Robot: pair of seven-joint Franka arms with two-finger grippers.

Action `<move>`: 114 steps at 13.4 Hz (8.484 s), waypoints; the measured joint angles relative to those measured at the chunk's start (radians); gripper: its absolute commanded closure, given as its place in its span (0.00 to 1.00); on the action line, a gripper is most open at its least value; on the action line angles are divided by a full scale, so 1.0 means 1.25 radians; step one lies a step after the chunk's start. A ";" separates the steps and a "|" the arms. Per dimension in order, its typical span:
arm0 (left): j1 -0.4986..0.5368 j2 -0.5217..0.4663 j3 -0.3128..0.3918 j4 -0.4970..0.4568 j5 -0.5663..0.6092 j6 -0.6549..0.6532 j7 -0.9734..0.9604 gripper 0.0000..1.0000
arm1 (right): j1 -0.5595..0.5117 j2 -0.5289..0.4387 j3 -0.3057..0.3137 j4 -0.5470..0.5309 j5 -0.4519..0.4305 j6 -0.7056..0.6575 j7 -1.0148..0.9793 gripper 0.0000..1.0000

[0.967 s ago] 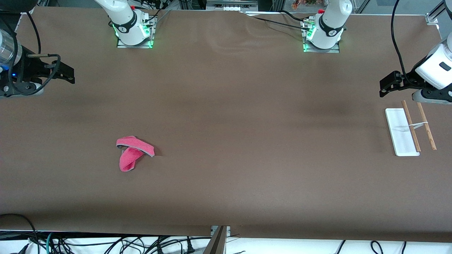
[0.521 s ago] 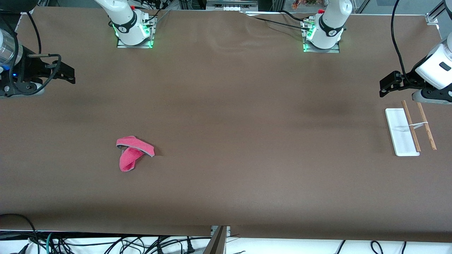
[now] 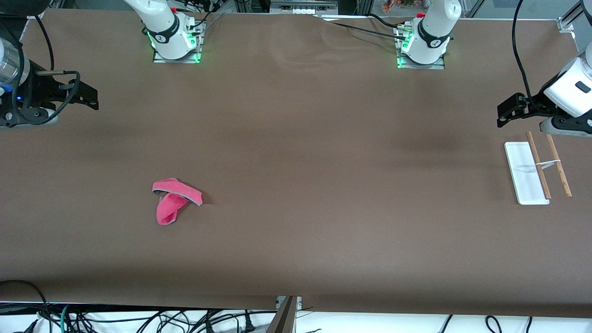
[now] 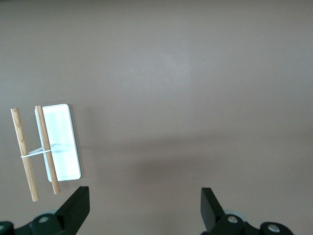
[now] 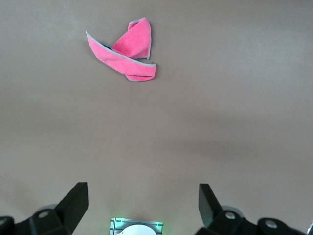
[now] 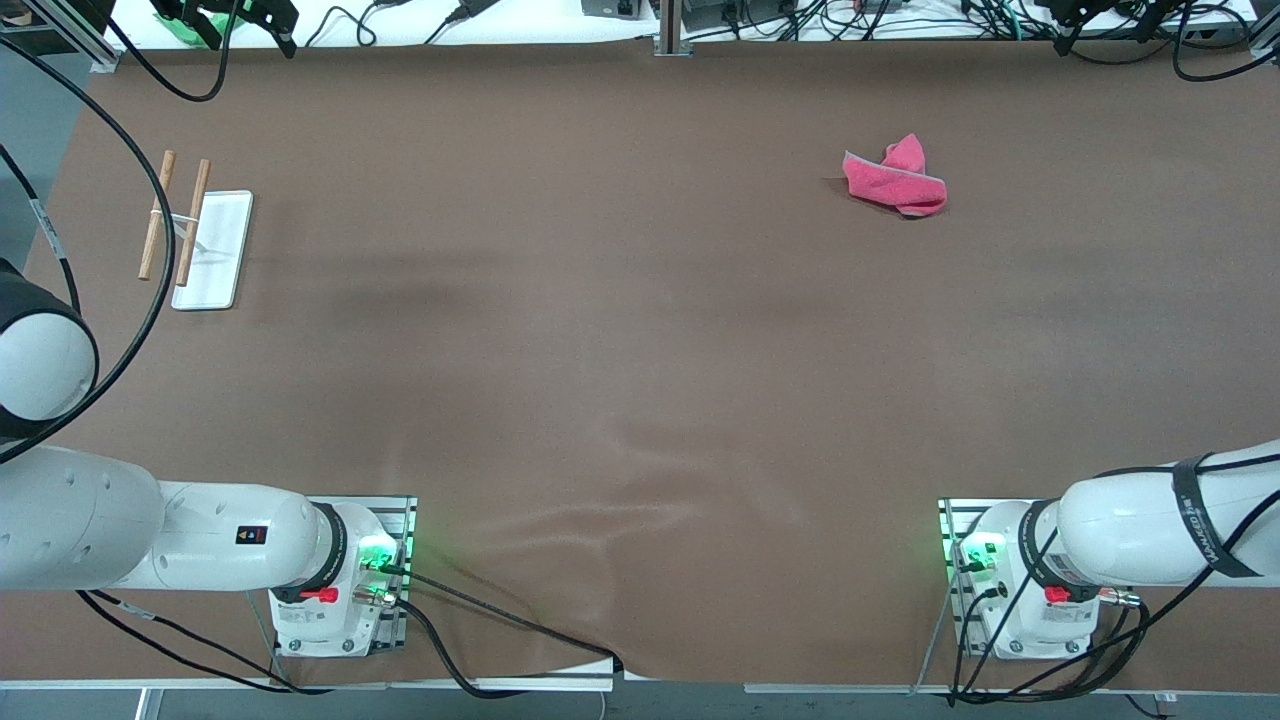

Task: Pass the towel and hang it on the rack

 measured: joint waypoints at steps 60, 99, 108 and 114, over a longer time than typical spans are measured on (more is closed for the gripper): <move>0.005 0.000 0.003 0.000 0.000 -0.001 0.000 0.00 | 0.077 0.355 0.097 -0.124 -0.048 0.649 -0.110 1.00; -0.097 0.370 -0.043 0.020 -0.941 0.115 1.267 0.57 | 0.505 0.423 0.163 0.175 -0.257 0.628 0.198 1.00; -0.113 0.371 -0.043 0.015 -0.942 0.115 1.268 1.00 | 0.505 0.423 0.163 0.175 -0.258 0.628 0.198 1.00; -0.113 0.371 -0.043 0.015 -0.942 0.115 1.268 1.00 | 0.505 0.423 0.160 0.176 -0.258 0.628 0.204 0.00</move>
